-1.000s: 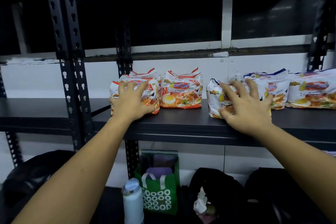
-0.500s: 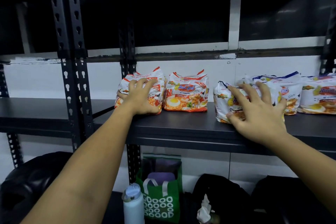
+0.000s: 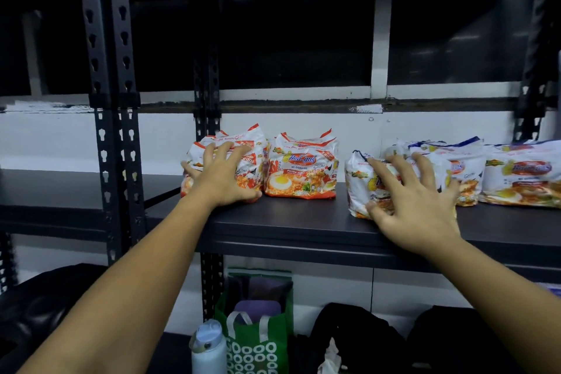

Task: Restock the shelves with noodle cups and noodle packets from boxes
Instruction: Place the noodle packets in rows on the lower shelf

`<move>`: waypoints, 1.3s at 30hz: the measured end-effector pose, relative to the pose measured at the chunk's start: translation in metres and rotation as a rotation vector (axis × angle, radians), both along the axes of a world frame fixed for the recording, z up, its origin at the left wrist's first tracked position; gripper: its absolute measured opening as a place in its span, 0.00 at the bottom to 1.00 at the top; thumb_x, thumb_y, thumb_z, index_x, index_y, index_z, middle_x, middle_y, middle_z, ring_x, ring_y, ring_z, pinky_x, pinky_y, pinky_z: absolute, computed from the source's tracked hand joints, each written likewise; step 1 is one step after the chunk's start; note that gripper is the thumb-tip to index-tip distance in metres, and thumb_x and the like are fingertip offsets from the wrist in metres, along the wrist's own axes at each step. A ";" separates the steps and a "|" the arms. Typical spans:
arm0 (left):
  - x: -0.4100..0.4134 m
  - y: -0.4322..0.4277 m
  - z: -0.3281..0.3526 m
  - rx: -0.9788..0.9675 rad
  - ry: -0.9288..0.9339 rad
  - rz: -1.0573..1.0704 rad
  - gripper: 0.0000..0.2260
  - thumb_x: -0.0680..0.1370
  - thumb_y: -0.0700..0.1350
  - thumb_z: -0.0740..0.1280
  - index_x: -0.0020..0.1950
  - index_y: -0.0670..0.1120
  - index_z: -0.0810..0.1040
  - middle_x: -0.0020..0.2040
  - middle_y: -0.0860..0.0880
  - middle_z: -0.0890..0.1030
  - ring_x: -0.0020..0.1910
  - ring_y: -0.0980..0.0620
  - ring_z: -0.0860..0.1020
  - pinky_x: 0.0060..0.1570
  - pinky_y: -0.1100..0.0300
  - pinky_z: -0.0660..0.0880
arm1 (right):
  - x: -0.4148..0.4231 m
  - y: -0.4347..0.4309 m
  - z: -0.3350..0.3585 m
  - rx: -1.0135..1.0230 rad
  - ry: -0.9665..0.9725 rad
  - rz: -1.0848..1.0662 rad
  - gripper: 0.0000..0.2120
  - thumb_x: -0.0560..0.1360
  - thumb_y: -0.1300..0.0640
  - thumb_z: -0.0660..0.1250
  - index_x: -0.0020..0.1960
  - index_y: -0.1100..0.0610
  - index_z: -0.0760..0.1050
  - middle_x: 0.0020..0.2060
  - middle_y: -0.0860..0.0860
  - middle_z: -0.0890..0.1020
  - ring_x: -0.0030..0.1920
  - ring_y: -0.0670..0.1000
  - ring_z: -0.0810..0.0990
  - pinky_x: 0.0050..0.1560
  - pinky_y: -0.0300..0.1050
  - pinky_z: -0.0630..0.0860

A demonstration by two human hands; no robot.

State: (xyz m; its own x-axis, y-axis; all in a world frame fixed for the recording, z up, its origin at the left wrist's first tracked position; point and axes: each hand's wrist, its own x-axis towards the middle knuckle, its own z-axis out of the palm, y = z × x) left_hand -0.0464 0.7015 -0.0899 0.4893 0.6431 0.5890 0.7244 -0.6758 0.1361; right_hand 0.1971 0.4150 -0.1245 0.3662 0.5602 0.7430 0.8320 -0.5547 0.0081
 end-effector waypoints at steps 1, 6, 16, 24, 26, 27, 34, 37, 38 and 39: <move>-0.001 -0.007 0.000 0.040 0.006 0.042 0.50 0.64 0.78 0.68 0.80 0.67 0.51 0.84 0.53 0.49 0.83 0.44 0.41 0.67 0.17 0.39 | -0.001 0.000 0.000 -0.004 0.001 0.000 0.36 0.77 0.34 0.57 0.80 0.34 0.45 0.80 0.43 0.54 0.81 0.54 0.43 0.67 0.75 0.58; 0.022 -0.074 -0.012 0.296 -0.148 -0.188 0.37 0.74 0.72 0.60 0.79 0.57 0.64 0.80 0.51 0.63 0.81 0.46 0.55 0.76 0.31 0.44 | -0.001 -0.001 0.002 -0.002 0.011 0.021 0.35 0.77 0.34 0.56 0.79 0.34 0.44 0.80 0.44 0.54 0.81 0.54 0.43 0.69 0.75 0.56; 0.098 -0.153 -0.026 -0.218 0.338 -0.387 0.26 0.82 0.68 0.50 0.70 0.58 0.76 0.70 0.50 0.78 0.65 0.46 0.76 0.62 0.46 0.73 | 0.000 -0.003 0.004 0.001 0.044 0.059 0.35 0.78 0.37 0.61 0.80 0.35 0.47 0.79 0.42 0.55 0.80 0.54 0.44 0.69 0.74 0.54; 0.094 -0.149 -0.021 -0.235 0.394 -0.415 0.30 0.81 0.70 0.49 0.77 0.58 0.70 0.78 0.53 0.71 0.75 0.48 0.69 0.71 0.46 0.68 | 0.013 -0.022 0.015 -0.070 0.077 0.082 0.36 0.79 0.40 0.64 0.79 0.34 0.46 0.78 0.41 0.56 0.79 0.52 0.46 0.68 0.74 0.59; 0.093 -0.150 -0.021 -0.237 0.396 -0.415 0.30 0.81 0.70 0.49 0.78 0.58 0.68 0.79 0.54 0.69 0.76 0.48 0.68 0.72 0.46 0.67 | 0.020 -0.034 0.015 -0.063 0.080 0.057 0.36 0.79 0.40 0.64 0.79 0.33 0.46 0.79 0.41 0.56 0.79 0.52 0.46 0.69 0.75 0.58; 0.093 -0.150 -0.021 -0.239 0.391 -0.414 0.30 0.81 0.70 0.50 0.78 0.58 0.68 0.79 0.54 0.69 0.76 0.49 0.68 0.72 0.46 0.67 | 0.025 -0.042 0.015 -0.063 0.082 0.045 0.36 0.79 0.40 0.64 0.79 0.33 0.46 0.79 0.41 0.56 0.80 0.52 0.46 0.69 0.74 0.59; 0.105 -0.172 -0.019 -0.249 0.348 -0.509 0.25 0.85 0.62 0.55 0.80 0.54 0.68 0.79 0.56 0.67 0.78 0.52 0.65 0.77 0.54 0.62 | 0.064 -0.103 0.015 -0.034 0.136 0.018 0.37 0.79 0.41 0.65 0.79 0.33 0.44 0.79 0.40 0.55 0.80 0.51 0.45 0.70 0.71 0.58; 0.141 -0.205 -0.018 -0.213 0.401 -0.592 0.25 0.86 0.61 0.53 0.81 0.52 0.67 0.80 0.56 0.66 0.79 0.53 0.64 0.78 0.56 0.59 | 0.080 -0.119 0.014 -0.025 0.157 0.015 0.38 0.79 0.40 0.65 0.79 0.33 0.44 0.79 0.40 0.55 0.80 0.51 0.45 0.72 0.70 0.58; 0.157 -0.217 -0.018 -0.217 0.429 -0.607 0.25 0.86 0.60 0.52 0.81 0.52 0.66 0.81 0.55 0.65 0.80 0.52 0.63 0.78 0.55 0.58 | 0.085 -0.123 0.014 -0.021 0.167 0.015 0.38 0.79 0.41 0.66 0.79 0.33 0.44 0.79 0.40 0.55 0.80 0.51 0.45 0.73 0.70 0.57; 0.173 -0.228 -0.017 -0.230 0.451 -0.614 0.25 0.86 0.60 0.52 0.81 0.52 0.65 0.81 0.53 0.65 0.80 0.50 0.62 0.78 0.55 0.58 | 0.090 -0.127 0.013 -0.016 0.178 0.014 0.38 0.79 0.41 0.66 0.80 0.33 0.45 0.79 0.40 0.54 0.81 0.50 0.44 0.73 0.70 0.56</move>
State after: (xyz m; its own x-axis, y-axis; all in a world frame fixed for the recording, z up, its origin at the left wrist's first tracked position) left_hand 0.1265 0.4739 -0.1069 0.9554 0.2626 0.1350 0.2500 -0.9627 0.1033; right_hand 0.2875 0.2879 -0.1113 0.4832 0.5772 0.6583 0.8287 -0.5442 -0.1311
